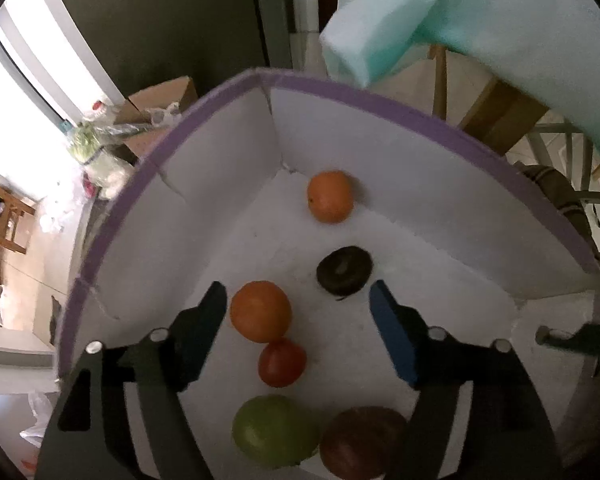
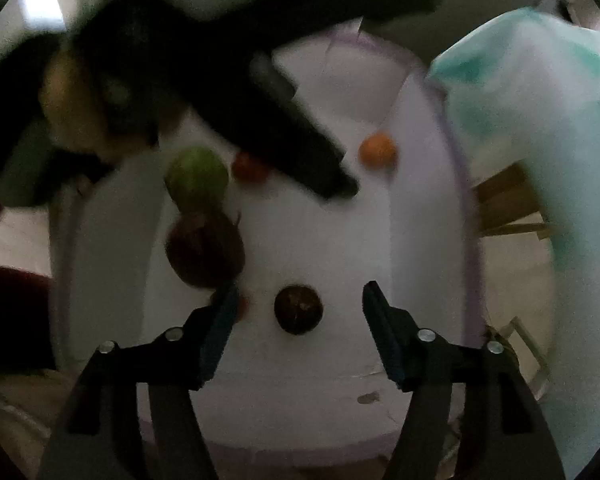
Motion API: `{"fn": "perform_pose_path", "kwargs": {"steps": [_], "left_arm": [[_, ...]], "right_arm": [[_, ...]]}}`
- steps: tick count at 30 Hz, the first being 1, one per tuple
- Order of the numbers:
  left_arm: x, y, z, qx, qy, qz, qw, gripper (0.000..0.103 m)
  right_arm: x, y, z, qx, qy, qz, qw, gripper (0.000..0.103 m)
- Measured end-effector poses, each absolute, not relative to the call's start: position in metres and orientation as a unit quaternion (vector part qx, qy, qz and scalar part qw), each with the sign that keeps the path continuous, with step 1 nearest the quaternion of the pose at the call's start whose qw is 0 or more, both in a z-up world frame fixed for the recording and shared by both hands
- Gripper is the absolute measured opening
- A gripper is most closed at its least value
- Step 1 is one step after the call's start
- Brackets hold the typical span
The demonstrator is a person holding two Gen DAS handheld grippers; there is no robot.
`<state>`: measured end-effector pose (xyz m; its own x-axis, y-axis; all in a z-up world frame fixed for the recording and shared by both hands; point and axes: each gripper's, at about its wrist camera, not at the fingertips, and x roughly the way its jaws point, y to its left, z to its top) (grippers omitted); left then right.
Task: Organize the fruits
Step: 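Open both tools to release the tangerine and red tomato in the box, then return both open tools to the last fruits on the table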
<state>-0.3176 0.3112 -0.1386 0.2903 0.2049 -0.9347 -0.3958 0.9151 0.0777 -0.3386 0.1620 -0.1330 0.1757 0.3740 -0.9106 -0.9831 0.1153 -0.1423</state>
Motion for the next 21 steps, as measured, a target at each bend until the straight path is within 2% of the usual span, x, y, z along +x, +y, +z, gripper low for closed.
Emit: {"fn": "perform_pose_path", "kwargs": {"steps": [6,9,10,11,12,15,18,21], "left_arm": [[-0.313,0.297,-0.108,-0.059,0.558,0.203,0.802,0.081],[-0.315,0.293,-0.074,-0.049,0.506,0.271,0.817,0.081],[-0.32,0.29,-0.052,-0.053,0.465,0.308,0.829,0.082],[-0.325,0.287,-0.029,-0.069,0.419,0.328,0.844,0.087],[-0.326,0.287,-0.015,-0.084,0.39,0.331,0.855,0.099],[-0.316,0.261,0.041,-0.135,0.299,0.291,0.899,0.101],[-0.271,0.222,0.065,-0.145,0.289,0.199,0.925,0.101],[-0.214,0.181,0.067,-0.145,0.298,0.12,0.936,0.101]], "right_arm": [[-0.342,0.132,-0.076,-0.364,0.314,0.542,0.689,0.076],[-0.335,0.115,-0.043,-0.335,0.273,0.541,0.722,0.083],[-0.33,0.108,-0.036,-0.326,0.264,0.538,0.731,0.086],[-0.323,0.095,-0.026,-0.31,0.253,0.532,0.746,0.087],[-0.315,0.087,-0.021,-0.297,0.248,0.525,0.758,0.087],[-0.282,0.047,-0.005,-0.246,0.241,0.488,0.802,0.087],[-0.239,-0.002,0.008,-0.191,0.252,0.431,0.845,0.087],[-0.19,-0.052,0.015,-0.128,0.277,0.363,0.88,0.087]]}}
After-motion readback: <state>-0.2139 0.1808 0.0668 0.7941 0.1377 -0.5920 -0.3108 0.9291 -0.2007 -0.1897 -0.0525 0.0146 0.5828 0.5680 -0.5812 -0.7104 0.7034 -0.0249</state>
